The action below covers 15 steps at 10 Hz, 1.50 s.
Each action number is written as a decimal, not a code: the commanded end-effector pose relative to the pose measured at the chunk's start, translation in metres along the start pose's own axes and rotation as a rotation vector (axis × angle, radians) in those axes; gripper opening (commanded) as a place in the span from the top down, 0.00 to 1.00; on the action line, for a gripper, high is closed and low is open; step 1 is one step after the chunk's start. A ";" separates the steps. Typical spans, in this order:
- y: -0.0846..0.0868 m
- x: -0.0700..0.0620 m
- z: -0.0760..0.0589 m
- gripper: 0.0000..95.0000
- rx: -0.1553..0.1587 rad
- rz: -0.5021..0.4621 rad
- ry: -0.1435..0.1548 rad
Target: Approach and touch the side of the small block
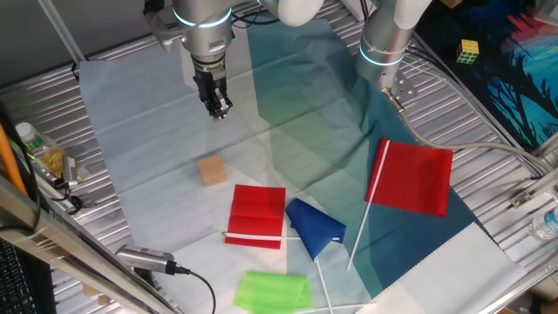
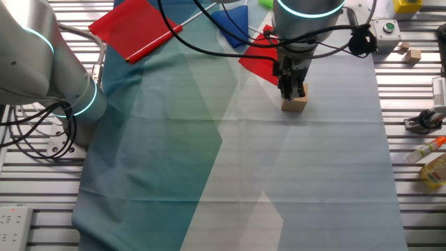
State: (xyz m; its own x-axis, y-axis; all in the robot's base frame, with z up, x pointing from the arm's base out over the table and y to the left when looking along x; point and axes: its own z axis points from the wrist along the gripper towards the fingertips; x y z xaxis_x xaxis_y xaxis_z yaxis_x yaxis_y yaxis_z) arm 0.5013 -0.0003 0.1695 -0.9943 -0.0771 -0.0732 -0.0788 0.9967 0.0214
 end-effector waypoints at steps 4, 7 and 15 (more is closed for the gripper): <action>0.000 0.001 -0.001 1.00 0.000 0.000 0.000; 0.001 0.003 -0.001 1.00 -0.004 0.001 0.001; 0.002 0.005 -0.001 1.00 -0.005 0.000 0.003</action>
State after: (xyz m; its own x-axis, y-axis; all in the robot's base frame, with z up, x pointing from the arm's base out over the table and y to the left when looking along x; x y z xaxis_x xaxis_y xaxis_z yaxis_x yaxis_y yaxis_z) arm 0.4964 0.0013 0.1696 -0.9944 -0.0782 -0.0704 -0.0803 0.9964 0.0278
